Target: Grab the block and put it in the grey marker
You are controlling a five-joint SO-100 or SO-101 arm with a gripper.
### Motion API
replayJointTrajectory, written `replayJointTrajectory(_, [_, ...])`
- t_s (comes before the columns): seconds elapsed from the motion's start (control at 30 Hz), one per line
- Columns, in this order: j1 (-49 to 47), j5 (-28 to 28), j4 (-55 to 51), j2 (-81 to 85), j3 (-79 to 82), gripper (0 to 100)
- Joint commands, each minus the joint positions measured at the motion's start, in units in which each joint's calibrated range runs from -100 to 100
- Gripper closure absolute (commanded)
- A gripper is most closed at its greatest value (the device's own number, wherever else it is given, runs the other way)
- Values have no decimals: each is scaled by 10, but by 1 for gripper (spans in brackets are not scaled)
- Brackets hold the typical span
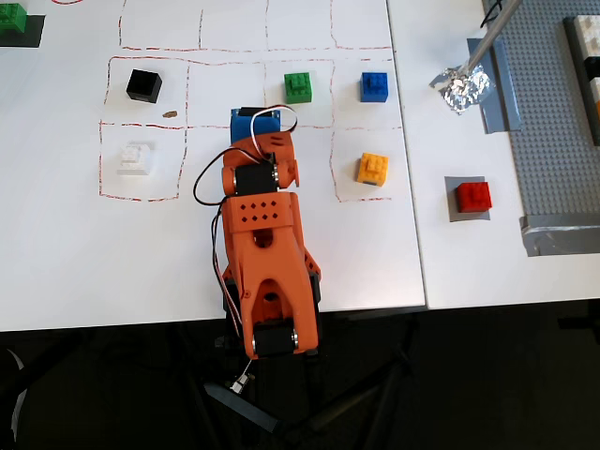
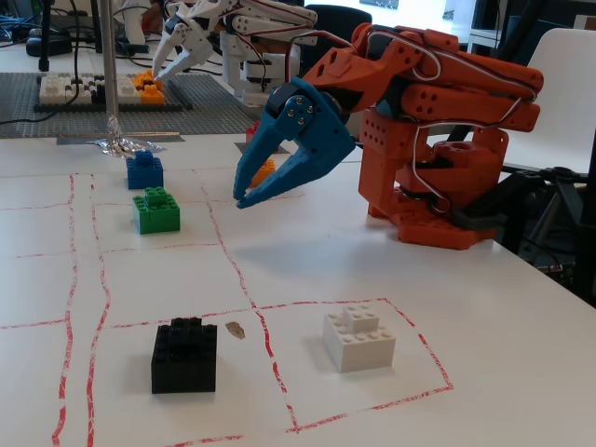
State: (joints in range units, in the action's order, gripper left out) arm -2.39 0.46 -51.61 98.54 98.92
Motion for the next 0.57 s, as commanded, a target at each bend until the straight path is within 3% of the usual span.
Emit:
replayJointTrajectory(0.0, [6,-6,2,10,8,100])
replayJointTrajectory(0.53, [6,-12,2,10,8,100])
